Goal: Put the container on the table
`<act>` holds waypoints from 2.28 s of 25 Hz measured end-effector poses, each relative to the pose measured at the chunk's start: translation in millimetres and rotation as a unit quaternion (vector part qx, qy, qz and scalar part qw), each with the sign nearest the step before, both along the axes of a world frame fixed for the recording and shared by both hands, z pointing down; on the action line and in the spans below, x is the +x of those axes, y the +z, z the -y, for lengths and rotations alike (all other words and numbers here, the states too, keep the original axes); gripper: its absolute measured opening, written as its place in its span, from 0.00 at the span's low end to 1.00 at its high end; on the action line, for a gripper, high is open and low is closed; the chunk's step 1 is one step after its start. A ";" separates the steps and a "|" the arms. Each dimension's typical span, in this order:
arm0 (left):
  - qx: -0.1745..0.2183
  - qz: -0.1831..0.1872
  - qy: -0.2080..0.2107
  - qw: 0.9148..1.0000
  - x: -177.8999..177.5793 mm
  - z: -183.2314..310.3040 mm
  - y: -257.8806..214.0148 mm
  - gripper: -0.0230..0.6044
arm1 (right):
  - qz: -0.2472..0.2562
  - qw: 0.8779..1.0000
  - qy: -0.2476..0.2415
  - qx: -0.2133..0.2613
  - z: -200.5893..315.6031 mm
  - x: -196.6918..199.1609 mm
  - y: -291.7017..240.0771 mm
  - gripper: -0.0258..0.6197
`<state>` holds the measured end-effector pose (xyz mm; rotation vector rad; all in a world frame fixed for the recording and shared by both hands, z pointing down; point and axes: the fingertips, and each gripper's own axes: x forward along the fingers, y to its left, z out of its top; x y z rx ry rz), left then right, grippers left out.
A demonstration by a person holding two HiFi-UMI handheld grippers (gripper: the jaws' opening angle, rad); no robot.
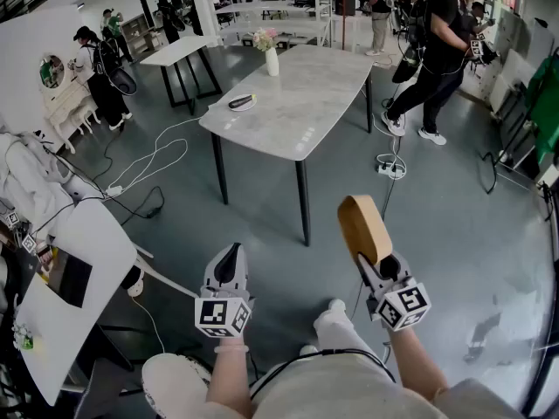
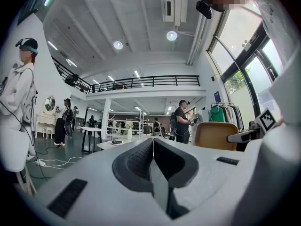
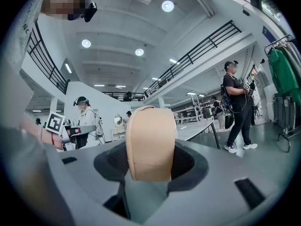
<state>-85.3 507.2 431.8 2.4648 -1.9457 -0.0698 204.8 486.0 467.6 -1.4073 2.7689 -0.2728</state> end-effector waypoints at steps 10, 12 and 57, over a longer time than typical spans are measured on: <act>-0.004 -0.001 -0.011 1.000 -10.9 17.7 -2.2 0.05 | 0.001 1.000 0.003 -0.007 21.8 -6.8 3.6 0.37; -0.006 0.001 -0.012 1.000 -14.2 21.1 -2.8 0.05 | 0.003 1.000 0.001 -0.006 27.0 -11.6 3.2 0.37; -0.030 -0.011 -0.021 0.999 -42.9 351.9 14.6 0.05 | 0.028 0.999 -0.033 -0.030 353.8 -58.5 13.7 0.38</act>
